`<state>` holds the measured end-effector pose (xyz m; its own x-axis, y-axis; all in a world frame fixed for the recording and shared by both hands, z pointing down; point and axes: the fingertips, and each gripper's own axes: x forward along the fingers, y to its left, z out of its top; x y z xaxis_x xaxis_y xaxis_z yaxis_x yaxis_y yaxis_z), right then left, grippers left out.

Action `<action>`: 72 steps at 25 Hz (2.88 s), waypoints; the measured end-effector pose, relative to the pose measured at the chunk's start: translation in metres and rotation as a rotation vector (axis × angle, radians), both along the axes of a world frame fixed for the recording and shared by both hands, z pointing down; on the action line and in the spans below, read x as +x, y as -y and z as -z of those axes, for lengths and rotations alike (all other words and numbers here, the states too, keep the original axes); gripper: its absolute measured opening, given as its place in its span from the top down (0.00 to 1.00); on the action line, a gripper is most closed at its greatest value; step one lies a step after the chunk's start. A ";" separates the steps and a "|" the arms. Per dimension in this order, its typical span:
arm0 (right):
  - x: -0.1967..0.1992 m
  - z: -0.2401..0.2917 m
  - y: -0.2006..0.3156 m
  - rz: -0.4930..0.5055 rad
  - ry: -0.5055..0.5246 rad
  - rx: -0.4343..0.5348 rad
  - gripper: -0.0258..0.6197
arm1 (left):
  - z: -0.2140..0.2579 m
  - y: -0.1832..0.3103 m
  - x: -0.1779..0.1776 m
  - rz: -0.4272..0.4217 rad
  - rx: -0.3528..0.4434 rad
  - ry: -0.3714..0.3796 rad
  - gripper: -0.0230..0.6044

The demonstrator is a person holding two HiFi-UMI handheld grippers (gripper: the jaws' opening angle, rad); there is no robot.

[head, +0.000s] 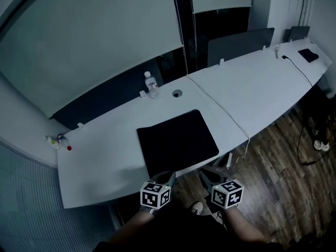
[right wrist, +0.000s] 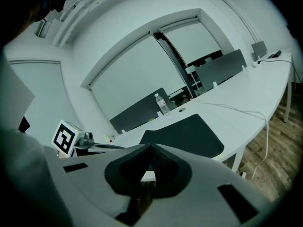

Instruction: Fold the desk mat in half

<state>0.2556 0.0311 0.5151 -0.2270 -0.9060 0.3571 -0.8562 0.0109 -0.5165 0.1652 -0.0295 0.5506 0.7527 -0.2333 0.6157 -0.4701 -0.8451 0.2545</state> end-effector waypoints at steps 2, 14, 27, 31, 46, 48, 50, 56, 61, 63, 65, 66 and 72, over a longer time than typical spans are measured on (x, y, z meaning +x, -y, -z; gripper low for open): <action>-0.015 -0.001 0.008 0.035 -0.005 -0.004 0.92 | 0.001 0.005 -0.018 0.037 -0.007 -0.013 0.95; -0.127 -0.021 0.052 0.175 -0.010 -0.072 0.92 | -0.007 0.024 -0.143 0.173 -0.033 -0.044 0.95; -0.249 -0.014 0.043 0.241 -0.070 -0.086 0.92 | -0.008 0.016 -0.264 0.230 -0.052 -0.097 0.95; -0.275 -0.016 0.030 0.254 -0.091 -0.091 0.92 | -0.009 0.005 -0.290 0.239 -0.056 -0.114 0.95; -0.356 -0.030 -0.002 0.302 -0.063 -0.083 0.92 | -0.010 -0.036 -0.361 0.246 -0.068 -0.124 0.95; -0.360 -0.031 -0.001 0.297 -0.054 -0.080 0.92 | -0.008 -0.035 -0.366 0.253 -0.064 -0.127 0.95; -0.364 -0.032 -0.004 0.301 -0.049 -0.084 0.92 | -0.009 -0.037 -0.369 0.260 -0.069 -0.130 0.95; -0.367 -0.025 -0.007 0.322 -0.075 -0.082 0.93 | -0.008 -0.042 -0.369 0.276 -0.072 -0.163 0.95; -0.368 -0.026 -0.010 0.331 -0.082 -0.079 0.93 | -0.010 -0.047 -0.371 0.283 -0.074 -0.165 0.95; -0.367 -0.025 -0.010 0.332 -0.080 -0.078 0.93 | -0.010 -0.046 -0.371 0.286 -0.074 -0.163 0.95; -0.367 -0.025 -0.010 0.327 -0.075 -0.076 0.93 | -0.010 -0.044 -0.369 0.281 -0.071 -0.160 0.95; -0.366 -0.026 -0.010 0.324 -0.074 -0.075 0.93 | -0.011 -0.044 -0.368 0.277 -0.071 -0.159 0.95; -0.357 -0.027 -0.012 0.308 -0.071 -0.079 0.93 | -0.012 -0.048 -0.357 0.253 -0.072 -0.148 0.95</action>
